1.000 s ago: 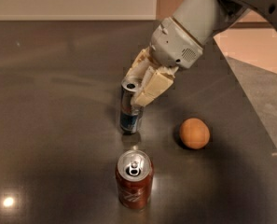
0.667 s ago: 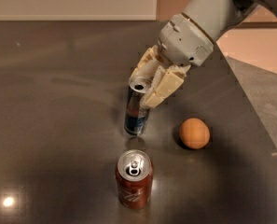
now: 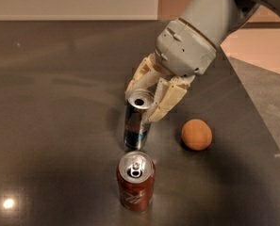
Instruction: Move redbull can near coke can
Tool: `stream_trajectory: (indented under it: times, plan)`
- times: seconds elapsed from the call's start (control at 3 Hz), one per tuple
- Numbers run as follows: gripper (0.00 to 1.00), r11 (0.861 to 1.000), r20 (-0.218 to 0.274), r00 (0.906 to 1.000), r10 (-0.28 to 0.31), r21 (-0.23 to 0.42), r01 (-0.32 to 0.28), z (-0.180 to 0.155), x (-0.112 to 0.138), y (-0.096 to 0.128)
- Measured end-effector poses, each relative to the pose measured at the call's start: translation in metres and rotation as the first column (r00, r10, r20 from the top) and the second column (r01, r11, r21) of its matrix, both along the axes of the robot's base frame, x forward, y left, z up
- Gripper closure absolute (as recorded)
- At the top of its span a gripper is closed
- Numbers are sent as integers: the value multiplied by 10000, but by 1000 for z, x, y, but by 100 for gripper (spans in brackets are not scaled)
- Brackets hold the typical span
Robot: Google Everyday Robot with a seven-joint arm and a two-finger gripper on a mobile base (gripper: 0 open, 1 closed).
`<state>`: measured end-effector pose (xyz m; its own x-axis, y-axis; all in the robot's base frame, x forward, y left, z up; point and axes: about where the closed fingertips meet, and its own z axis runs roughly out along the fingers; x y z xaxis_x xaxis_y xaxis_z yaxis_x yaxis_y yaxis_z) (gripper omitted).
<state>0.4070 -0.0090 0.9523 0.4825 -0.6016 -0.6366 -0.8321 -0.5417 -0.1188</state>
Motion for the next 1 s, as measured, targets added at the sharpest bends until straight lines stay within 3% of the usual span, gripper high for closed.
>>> stream_trajectory:
  times: [0.33,1.0]
  plan:
    - [100,9974,128,9974,709,-124,-707,-7,-11,6]
    - [100,9837,496,9829,1773,-392,-1755,-17,-22,6]
